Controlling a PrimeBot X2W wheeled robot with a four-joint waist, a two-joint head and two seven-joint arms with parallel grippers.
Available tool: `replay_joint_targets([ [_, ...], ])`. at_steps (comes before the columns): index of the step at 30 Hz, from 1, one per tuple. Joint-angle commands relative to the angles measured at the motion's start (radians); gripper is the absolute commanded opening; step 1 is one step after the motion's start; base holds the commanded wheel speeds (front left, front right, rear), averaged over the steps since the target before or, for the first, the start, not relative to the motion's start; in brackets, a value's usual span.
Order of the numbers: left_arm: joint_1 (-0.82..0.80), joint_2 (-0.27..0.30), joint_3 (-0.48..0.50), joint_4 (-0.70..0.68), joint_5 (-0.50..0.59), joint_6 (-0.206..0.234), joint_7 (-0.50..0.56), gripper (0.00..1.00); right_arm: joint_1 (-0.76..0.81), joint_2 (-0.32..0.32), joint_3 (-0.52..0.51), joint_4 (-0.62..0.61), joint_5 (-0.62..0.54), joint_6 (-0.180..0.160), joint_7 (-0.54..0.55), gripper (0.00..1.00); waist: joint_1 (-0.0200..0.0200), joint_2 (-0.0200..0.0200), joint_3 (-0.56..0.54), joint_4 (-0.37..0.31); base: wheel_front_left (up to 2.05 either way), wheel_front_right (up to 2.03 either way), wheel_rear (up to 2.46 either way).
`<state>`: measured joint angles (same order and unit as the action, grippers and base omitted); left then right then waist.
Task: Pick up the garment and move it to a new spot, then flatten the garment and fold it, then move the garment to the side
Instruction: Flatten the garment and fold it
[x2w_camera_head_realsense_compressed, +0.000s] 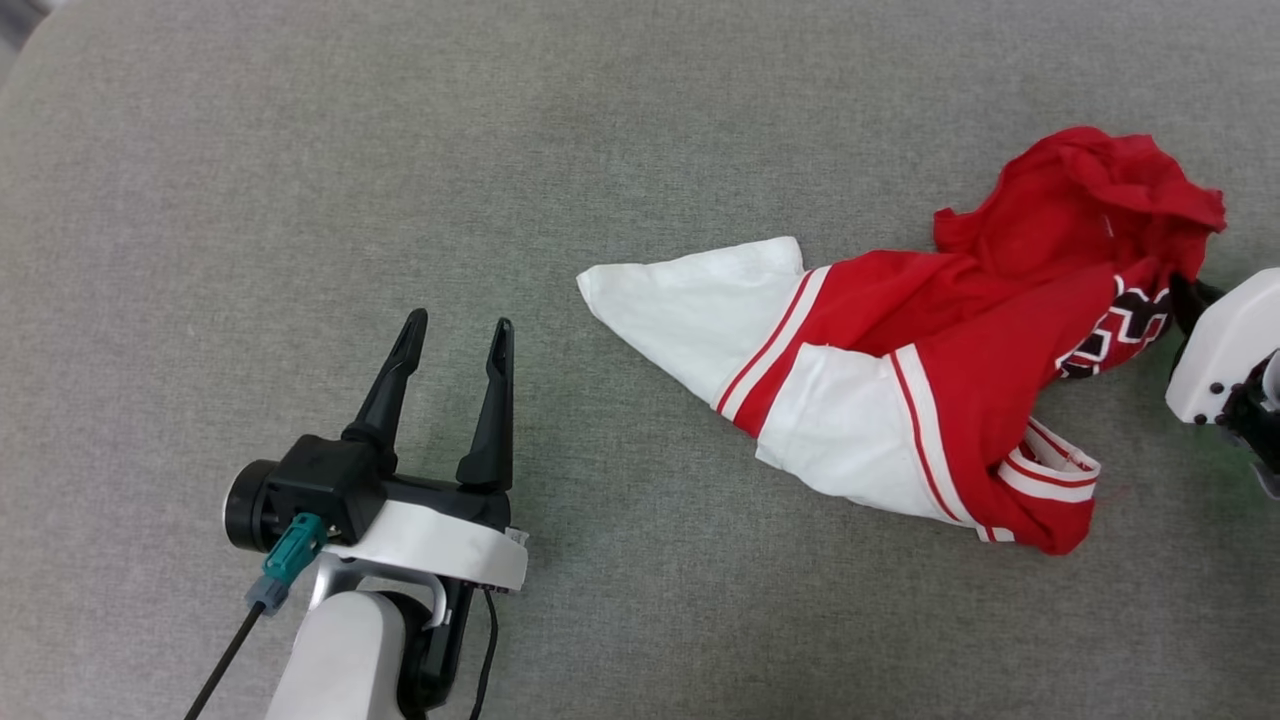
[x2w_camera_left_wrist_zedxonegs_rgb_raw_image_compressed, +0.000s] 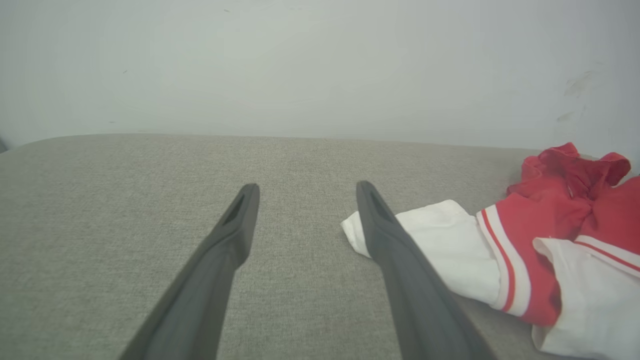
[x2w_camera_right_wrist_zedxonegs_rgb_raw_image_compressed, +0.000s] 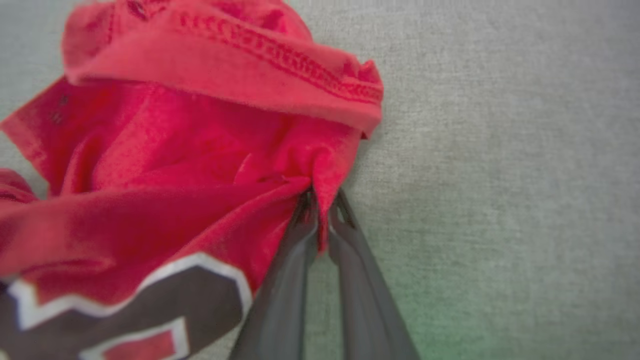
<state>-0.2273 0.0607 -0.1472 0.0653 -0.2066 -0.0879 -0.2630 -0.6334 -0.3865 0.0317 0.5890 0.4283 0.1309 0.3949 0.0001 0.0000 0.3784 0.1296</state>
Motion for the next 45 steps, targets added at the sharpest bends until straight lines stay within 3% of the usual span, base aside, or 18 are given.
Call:
replay_joint_targets([
  [1,-0.011,0.004,0.005,-0.001,0.011,-0.001,-0.003,1.00,0.002,0.010,0.001,0.016,0.006,0.000,-0.049,1.00,-0.0001,0.0000,-0.003,-0.007,0.00,0.00,0.00],
  [8,0.011,0.006,0.013,0.009,0.018,0.001,-0.003,1.00,0.023,0.027,-0.058,-0.003,-0.038,0.000,-0.292,1.00,-0.0001,0.0000,-0.057,-0.029,0.00,0.00,0.00],
  [12,0.030,0.009,0.019,0.015,0.018,0.003,-0.003,1.00,0.054,0.049,-0.070,-0.071,-0.081,0.000,-0.337,1.00,-0.0001,0.0000,-0.102,-0.044,0.00,0.00,0.00],
  [17,0.055,0.015,0.021,0.020,0.017,0.004,-0.003,1.00,0.107,0.064,0.055,-0.229,-0.077,0.000,-0.184,1.00,-0.0001,0.0000,-0.148,-0.061,0.00,0.00,0.00],
  [21,0.063,0.016,0.014,0.025,0.012,0.001,-0.003,1.00,0.148,0.023,0.206,-0.384,-0.047,0.000,0.029,1.00,-0.0001,0.0000,-0.171,-0.059,0.00,0.00,0.00],
  [22,0.063,0.016,0.014,0.025,0.012,0.001,-0.003,1.00,0.148,0.023,0.206,-0.384,-0.047,0.000,0.029,1.00,-0.0001,0.0000,-0.171,-0.059,0.00,0.00,0.00],
  [29,0.070,0.010,-0.002,0.024,0.002,0.003,-0.003,1.00,0.176,-0.035,0.462,-0.577,0.042,0.000,0.304,1.00,-0.0001,0.0000,-0.169,-0.030,0.00,0.00,0.00],
  [36,0.056,0.004,-0.013,0.023,-0.008,0.006,-0.003,1.00,0.138,-0.065,0.638,-0.566,0.088,0.000,0.389,1.00,-0.0001,0.0000,-0.137,0.008,0.00,0.00,0.00],
  [43,0.048,0.000,-0.017,0.024,-0.015,0.009,-0.003,1.00,0.111,-0.072,0.714,-0.459,0.115,0.000,0.404,1.00,-0.0001,0.0000,-0.119,0.020,0.00,0.00,0.00],
  [44,0.047,-0.001,-0.016,0.025,-0.016,0.009,-0.002,1.00,0.104,-0.074,0.720,-0.444,0.111,0.000,0.400,0.60,-0.0001,0.0000,-0.118,0.020,0.00,0.00,0.00],
  [45,0.046,-0.001,-0.015,0.025,-0.015,0.008,-0.002,1.00,0.102,-0.071,0.720,-0.431,0.116,0.000,0.396,0.31,-0.0001,0.0000,-0.116,0.019,0.00,0.00,0.00],
])
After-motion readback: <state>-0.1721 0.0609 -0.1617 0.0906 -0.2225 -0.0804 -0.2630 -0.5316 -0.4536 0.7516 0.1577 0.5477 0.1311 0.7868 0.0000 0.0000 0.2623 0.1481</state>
